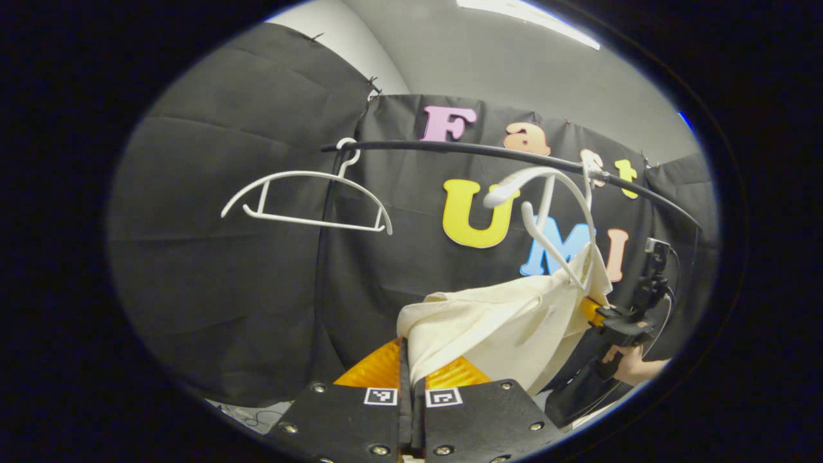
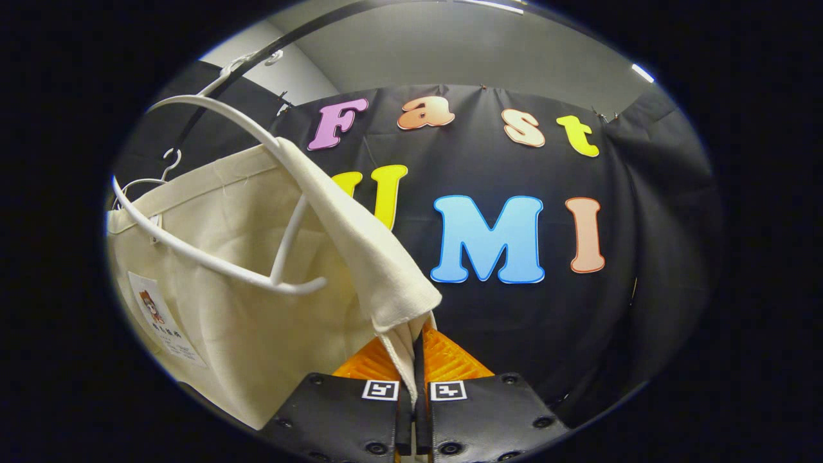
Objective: Grasp the clothes on the hanger with both hands and then place them into the laundry hamper below.
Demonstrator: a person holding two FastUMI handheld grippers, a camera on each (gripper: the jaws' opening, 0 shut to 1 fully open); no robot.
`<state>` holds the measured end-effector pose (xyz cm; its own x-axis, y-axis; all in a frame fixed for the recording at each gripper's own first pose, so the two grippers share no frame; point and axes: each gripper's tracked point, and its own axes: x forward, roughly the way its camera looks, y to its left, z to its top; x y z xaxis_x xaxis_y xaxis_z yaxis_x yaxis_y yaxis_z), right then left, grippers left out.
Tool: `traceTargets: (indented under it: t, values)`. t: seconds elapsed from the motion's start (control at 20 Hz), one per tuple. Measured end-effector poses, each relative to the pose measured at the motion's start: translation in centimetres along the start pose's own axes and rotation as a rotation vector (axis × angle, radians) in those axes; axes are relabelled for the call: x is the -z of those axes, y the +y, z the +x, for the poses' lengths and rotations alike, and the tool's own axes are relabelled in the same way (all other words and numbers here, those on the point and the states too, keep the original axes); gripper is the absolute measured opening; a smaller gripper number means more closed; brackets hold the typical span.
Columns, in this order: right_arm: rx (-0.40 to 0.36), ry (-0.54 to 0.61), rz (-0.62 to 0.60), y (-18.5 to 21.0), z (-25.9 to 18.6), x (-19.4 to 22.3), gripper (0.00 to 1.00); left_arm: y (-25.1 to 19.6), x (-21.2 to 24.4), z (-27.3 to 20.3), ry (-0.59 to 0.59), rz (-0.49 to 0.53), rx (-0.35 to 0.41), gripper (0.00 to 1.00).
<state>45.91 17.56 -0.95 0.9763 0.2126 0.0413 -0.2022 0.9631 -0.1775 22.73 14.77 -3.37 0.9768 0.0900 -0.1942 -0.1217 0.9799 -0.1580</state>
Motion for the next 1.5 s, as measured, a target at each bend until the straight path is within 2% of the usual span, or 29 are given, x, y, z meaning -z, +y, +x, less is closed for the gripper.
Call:
traceTargets:
  t: [0.25,0.45,0.5,0.55,0.75,0.9,1.15,1.2,1.25,1.4,1.5]
  values:
    - [-0.019,0.05,-0.029,-1.0,0.1,3.0,0.04,-2.4,3.2,1.1,0.057,-0.007,-0.023,0.01]
    - [-0.001,0.125,-0.002,-4.0,-1.3,6.3,0.04,-5.0,4.6,2.3,0.061,-0.009,-0.055,0.01]
    - [0.005,0.136,0.006,-4.8,-1.7,6.9,0.0,-5.5,5.0,2.4,0.062,-0.013,-0.066,0.01]
    - [0.009,0.142,0.014,-5.7,-2.2,7.2,0.04,-6.0,5.3,2.8,0.062,-0.017,-0.077,0.01]
    - [-0.005,0.162,0.058,-7.8,-5.3,7.7,0.04,-8.8,6.0,4.1,0.067,-0.024,-0.145,0.01]
    - [-0.024,0.161,0.054,-8.3,-8.6,7.4,0.04,-11.2,6.4,3.1,0.064,-0.026,-0.158,0.01]
    - [0.005,0.16,0.067,-9.5,-15.1,6.5,0.04,-12.4,8.5,-0.6,0.103,0.144,-0.102,0.01]
    - [0.018,0.163,0.064,-9.9,-16.3,6.3,0.0,-13.1,8.7,-1.3,0.118,0.154,-0.074,0.01]
    - [0.032,0.175,0.066,-10.1,-17.7,6.4,0.04,-13.1,8.6,-1.8,0.125,0.159,-0.04,0.01]
    - [0.078,0.206,0.08,-10.7,-21.5,6.1,0.04,-14.8,8.6,-3.7,0.129,0.206,0.06,0.01]
    - [0.111,0.222,0.088,-10.8,-23.6,6.1,0.0,-16.2,8.9,-4.5,0.129,0.222,0.126,0.01]
